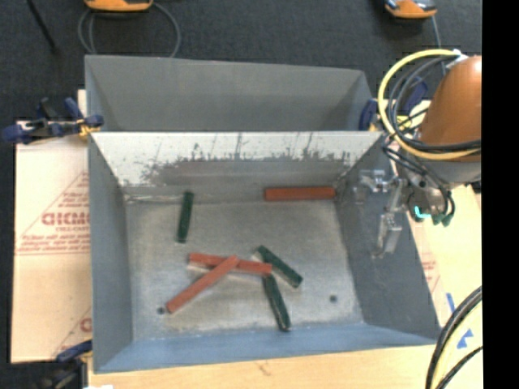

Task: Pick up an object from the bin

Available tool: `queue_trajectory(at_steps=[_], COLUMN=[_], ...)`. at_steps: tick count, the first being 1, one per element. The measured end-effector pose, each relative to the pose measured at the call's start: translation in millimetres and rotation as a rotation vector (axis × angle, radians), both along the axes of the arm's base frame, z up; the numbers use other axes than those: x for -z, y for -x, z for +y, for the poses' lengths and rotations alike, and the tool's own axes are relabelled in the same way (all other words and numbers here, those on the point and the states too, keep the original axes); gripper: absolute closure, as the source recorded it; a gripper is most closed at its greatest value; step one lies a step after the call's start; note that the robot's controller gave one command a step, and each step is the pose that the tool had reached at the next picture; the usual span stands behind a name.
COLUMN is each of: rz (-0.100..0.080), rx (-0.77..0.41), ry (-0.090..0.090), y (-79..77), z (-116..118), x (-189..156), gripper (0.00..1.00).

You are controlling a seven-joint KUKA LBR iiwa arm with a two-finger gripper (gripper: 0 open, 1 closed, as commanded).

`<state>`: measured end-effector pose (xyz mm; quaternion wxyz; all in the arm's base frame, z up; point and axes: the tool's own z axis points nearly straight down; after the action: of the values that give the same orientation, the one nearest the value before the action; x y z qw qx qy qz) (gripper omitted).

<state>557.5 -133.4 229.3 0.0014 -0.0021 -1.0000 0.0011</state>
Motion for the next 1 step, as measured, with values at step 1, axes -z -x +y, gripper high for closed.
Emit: queue_trajectory(at_steps=[1], rz=[-0.009], rx=[-0.164], ry=[-0.001], y=[-26.3], z=[51.3], x=[7.0], gripper=[0.00])
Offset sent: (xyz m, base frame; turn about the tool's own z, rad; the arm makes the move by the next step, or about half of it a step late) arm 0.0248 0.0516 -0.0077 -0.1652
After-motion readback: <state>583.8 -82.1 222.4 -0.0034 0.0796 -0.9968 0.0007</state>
